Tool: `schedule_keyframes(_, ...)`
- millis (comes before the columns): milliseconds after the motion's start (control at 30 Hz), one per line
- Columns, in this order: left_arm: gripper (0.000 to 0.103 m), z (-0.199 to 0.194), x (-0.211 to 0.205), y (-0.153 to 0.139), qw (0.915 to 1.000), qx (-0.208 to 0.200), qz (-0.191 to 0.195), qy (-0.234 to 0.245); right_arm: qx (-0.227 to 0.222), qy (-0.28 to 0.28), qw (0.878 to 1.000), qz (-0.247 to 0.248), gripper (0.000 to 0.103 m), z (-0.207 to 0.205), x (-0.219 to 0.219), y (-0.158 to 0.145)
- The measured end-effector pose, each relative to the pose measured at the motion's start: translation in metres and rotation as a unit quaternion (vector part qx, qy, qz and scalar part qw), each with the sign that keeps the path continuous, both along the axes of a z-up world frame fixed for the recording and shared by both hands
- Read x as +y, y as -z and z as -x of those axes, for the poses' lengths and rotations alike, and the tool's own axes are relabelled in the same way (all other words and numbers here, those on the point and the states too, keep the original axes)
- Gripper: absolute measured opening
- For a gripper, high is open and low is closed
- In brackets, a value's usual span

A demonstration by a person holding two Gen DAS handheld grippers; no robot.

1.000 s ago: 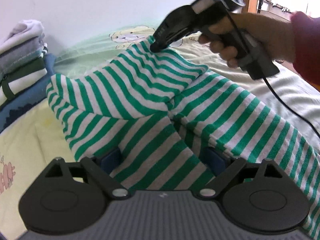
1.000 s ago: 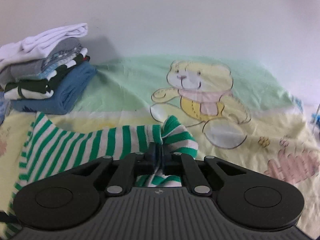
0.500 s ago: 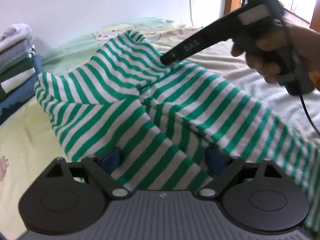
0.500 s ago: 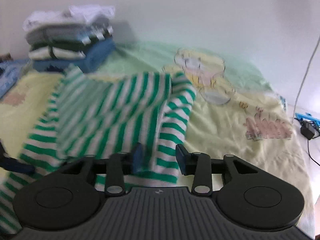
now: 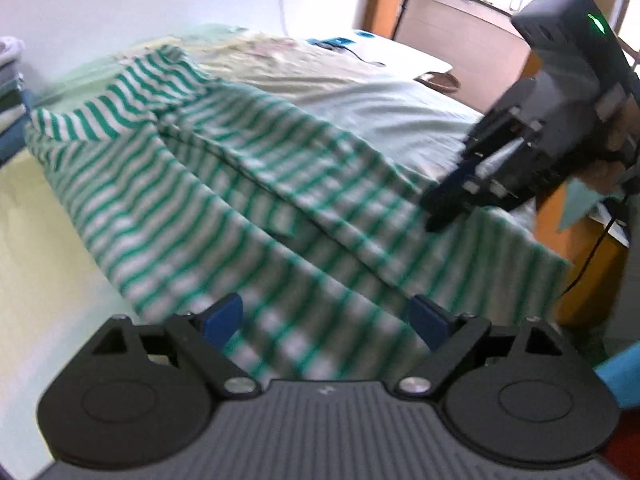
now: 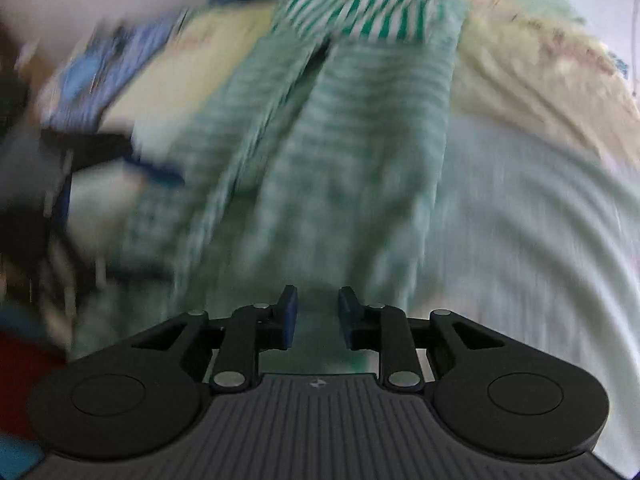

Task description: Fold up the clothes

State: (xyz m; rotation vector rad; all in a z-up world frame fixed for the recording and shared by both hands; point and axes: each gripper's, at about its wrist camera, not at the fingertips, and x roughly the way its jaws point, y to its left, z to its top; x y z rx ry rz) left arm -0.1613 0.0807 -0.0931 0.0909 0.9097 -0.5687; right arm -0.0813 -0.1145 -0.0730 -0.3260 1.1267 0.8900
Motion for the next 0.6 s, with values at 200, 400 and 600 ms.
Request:
schedule_keyframes(200,0.094,0.031,-0.009,0.006,0.9992,0.034,0.021,0.001,-0.043,-0.036,0.998,0.039,0.026,0.042,-0.027,-0.011)
schedule_keyframes(400,0.094,0.049,-0.015,0.004,0.9971,0.049,0.036,-0.047,-0.028,-0.016,0.997,-0.075,0.029,0.043,-0.03,-0.025)
schedule_keyframes(600,0.098,0.068,-0.034,0.005,0.9954,0.051,0.019,-0.079,-0.056,-0.107,0.991,-0.061,0.032,0.082,-0.029,0.002)
